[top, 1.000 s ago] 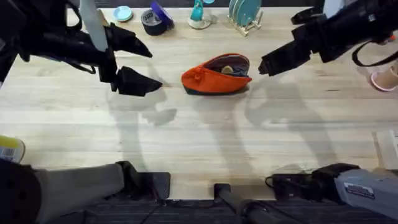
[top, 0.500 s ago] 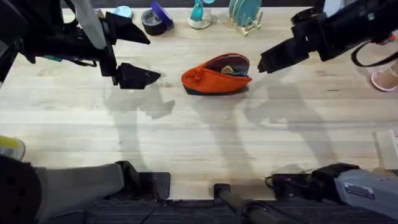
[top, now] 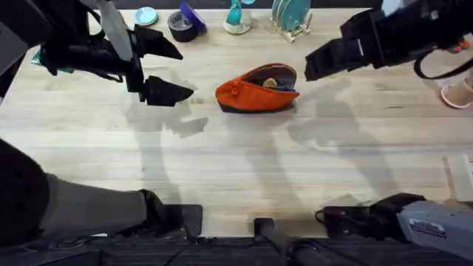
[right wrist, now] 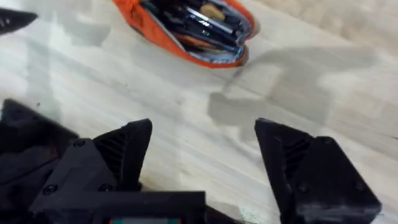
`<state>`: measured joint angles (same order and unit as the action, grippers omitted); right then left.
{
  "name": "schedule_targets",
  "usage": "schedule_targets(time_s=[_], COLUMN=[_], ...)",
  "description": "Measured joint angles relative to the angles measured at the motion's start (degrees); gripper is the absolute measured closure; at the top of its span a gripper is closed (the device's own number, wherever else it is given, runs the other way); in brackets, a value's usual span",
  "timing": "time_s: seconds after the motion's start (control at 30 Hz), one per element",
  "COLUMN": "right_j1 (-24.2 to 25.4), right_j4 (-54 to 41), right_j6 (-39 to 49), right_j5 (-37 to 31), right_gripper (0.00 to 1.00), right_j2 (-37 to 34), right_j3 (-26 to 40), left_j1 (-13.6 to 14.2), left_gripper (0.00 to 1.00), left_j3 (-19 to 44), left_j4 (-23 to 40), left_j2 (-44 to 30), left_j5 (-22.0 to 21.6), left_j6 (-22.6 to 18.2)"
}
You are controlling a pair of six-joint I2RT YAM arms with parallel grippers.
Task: Unzip the bag, pick up the pens from the table one at a time and place them inside, then zip the bag closed.
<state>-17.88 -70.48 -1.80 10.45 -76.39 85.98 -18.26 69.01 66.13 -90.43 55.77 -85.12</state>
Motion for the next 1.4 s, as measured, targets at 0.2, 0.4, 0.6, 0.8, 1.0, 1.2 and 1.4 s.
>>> schedule_targets(time_s=[0.2, 0.4, 0.6, 0.8, 1.0, 1.2, 1.4], right_j1=[-9.58, -17.25, -21.99, -26.16, -29.55, -32.06, -34.05], right_j4=[0.61, 3.35, 5.89, 6.0, 6.2, 7.11, 7.78], right_j6=[-8.24, -17.0, -25.53, -34.53, -41.79, -45.68, -48.52], right_j5=[-9.27, -13.77, -16.3, -21.59, -25.61, -27.07, -27.61], right_gripper=[0.005, 0.005, 0.005, 0.005, 0.005, 0.006, 0.011], right_j2=[0.01, 0.0, -0.17, -3.82, -8.12, -10.19, -10.45], right_j3=[1.61, 1.61, 1.63, 1.74, 1.74, 1.74, 1.74], left_j1=[0.0, 0.0, 0.0, 0.0, 0.0, 0.0, 0.0], left_gripper=[0.005, 0.006, 0.006, 0.006, 0.006, 0.006, 0.005], left_j3=[0.0, 0.0, 0.0, 0.0, 0.0, 0.0, 0.0], left_j4=[0.0, -0.02, -0.02, -0.02, -0.02, -0.02, -0.02], left_j2=[-0.01, -0.01, -0.01, -0.01, -0.01, -0.01, -0.01], left_j5=[0.02, 0.01, 0.02, 0.02, 0.02, 0.02, 0.02], left_j6=[0.0, 0.0, 0.0, 0.0, 0.0, 0.0, 0.0])
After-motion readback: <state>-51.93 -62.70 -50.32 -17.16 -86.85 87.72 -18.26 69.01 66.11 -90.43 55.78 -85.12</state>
